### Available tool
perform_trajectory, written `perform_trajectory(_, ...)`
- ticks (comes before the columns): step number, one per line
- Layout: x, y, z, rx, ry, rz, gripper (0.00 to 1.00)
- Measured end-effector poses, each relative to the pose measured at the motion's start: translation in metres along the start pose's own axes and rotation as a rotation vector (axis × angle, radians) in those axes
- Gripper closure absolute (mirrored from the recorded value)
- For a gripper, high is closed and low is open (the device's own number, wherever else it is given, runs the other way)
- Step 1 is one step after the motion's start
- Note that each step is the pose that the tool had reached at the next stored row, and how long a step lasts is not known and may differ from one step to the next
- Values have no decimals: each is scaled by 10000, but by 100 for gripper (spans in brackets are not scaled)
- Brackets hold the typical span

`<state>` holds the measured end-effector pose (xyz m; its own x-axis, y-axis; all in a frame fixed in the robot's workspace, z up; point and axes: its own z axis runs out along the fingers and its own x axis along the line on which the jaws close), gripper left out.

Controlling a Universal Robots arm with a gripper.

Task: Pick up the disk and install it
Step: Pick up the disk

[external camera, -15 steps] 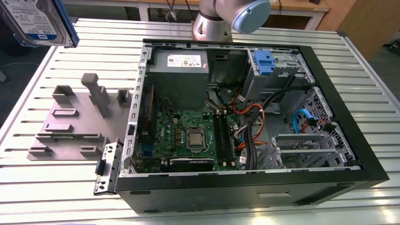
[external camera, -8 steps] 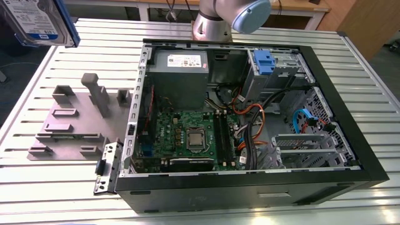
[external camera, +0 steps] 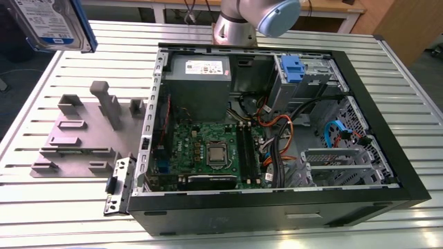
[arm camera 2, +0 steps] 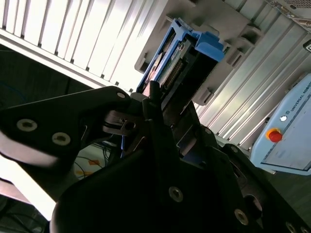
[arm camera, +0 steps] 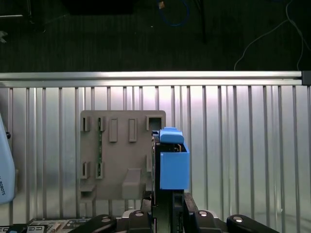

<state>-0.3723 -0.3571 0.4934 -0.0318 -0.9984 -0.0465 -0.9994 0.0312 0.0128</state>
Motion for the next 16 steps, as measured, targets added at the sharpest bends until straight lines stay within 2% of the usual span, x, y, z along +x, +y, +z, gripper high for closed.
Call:
perform_trajectory(7, -5, -152, -1, 0, 0, 0, 65)
perform_trajectory(16, -9, -297, -4, -1, 0, -1, 65)
